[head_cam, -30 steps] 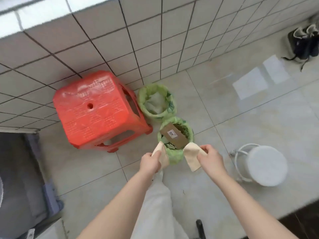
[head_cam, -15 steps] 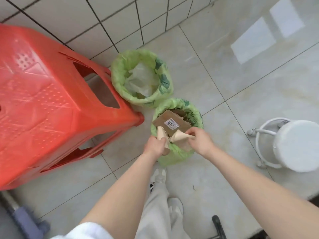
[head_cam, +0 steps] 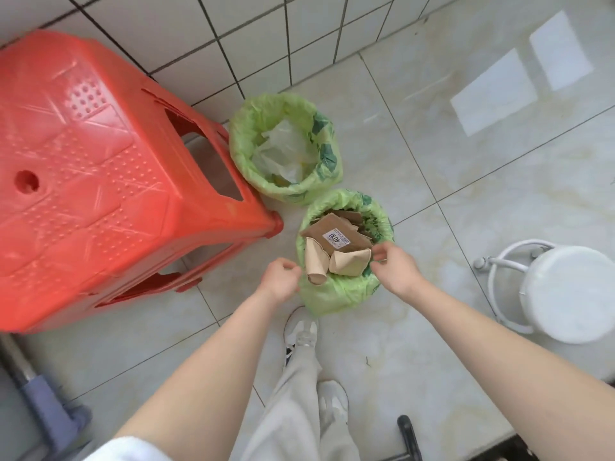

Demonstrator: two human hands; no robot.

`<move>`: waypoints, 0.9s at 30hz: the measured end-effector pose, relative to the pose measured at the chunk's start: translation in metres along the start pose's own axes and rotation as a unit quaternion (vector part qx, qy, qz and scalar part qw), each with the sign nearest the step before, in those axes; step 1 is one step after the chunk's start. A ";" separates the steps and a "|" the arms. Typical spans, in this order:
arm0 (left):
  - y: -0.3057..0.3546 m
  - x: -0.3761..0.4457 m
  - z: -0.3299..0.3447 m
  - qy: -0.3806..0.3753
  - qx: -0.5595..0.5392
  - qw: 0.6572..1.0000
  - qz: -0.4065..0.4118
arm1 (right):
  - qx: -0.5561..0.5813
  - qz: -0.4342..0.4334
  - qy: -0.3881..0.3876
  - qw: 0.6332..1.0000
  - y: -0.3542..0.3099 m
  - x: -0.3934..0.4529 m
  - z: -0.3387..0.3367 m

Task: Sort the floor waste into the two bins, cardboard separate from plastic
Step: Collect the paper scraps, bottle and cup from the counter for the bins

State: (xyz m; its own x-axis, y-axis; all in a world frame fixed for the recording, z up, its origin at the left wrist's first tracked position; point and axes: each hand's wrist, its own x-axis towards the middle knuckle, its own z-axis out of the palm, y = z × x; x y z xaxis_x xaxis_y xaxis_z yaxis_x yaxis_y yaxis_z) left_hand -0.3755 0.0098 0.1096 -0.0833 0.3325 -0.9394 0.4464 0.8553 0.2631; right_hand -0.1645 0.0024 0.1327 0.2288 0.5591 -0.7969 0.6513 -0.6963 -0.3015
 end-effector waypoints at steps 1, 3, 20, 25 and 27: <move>0.002 -0.008 -0.003 0.003 -0.018 1.000 0.009 | 0.011 -0.006 0.002 1.000 -0.003 -0.007 -0.002; 0.006 -0.031 -0.011 0.016 -0.056 0.998 0.037 | 0.025 -0.024 0.011 0.999 -0.011 -0.024 -0.005; -0.105 -0.396 -0.074 0.252 -0.203 0.910 0.257 | -0.007 -0.367 0.000 0.930 -0.103 -0.378 -0.026; -0.174 -0.509 -0.105 0.325 -0.248 0.873 0.267 | -0.056 -0.478 -0.020 0.876 -0.146 -0.504 -0.011; -0.207 -0.549 -0.123 0.362 -0.274 0.851 0.264 | -0.075 -0.510 -0.033 0.856 -0.160 -0.548 0.005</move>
State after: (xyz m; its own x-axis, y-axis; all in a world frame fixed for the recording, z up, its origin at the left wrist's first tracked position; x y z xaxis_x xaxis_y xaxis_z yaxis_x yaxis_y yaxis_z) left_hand -0.5320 -0.3015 0.5982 -0.6161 0.7153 -0.3297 0.1252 0.5023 0.8556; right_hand -0.3977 -0.1951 0.6153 -0.5526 0.8119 -0.1882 0.5743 0.2073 -0.7920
